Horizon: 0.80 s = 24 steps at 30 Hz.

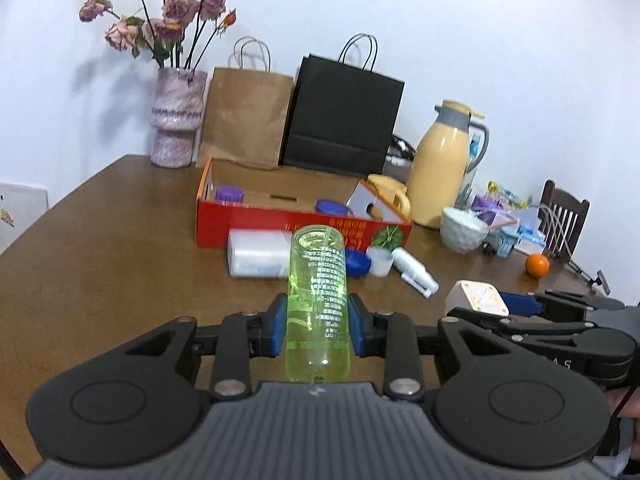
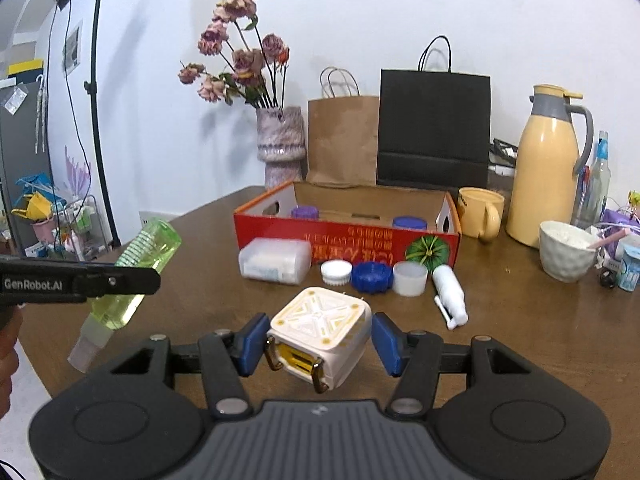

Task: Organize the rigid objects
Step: 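Carry the bottle and cube into the cardboard box and open both tools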

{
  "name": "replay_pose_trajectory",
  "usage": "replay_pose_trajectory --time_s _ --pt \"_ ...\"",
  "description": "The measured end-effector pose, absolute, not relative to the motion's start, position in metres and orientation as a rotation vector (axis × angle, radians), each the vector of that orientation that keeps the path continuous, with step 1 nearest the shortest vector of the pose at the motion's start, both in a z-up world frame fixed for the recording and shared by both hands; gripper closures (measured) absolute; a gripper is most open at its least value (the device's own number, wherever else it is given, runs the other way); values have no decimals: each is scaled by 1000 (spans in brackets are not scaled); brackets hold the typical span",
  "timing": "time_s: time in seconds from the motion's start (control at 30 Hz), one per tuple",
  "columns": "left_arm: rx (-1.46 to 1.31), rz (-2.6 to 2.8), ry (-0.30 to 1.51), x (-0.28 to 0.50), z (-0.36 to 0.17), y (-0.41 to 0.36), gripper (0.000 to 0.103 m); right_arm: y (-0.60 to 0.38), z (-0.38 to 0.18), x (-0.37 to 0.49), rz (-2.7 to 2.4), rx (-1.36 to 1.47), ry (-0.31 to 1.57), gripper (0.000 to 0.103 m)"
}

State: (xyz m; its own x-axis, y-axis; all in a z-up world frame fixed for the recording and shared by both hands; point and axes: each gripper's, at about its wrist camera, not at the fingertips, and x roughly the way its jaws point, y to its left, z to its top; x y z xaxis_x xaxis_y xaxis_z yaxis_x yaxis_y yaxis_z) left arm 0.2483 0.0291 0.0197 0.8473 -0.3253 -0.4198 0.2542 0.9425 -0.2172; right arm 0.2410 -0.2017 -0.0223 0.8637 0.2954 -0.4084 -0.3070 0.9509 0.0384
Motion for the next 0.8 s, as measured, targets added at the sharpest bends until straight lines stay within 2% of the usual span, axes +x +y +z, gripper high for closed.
replay_pose_trajectory --time_s 0.2,0.57,0.8 --pt "-158 -321 469 287 46 37 72 -206 4 260 325 -40 360 47" --pt "-244 -335 507 391 97 51 72 -227 49 348 339 16 339 47" --pt "-214 -299 549 460 104 47 72 -236 61 410 294 11 360 47"
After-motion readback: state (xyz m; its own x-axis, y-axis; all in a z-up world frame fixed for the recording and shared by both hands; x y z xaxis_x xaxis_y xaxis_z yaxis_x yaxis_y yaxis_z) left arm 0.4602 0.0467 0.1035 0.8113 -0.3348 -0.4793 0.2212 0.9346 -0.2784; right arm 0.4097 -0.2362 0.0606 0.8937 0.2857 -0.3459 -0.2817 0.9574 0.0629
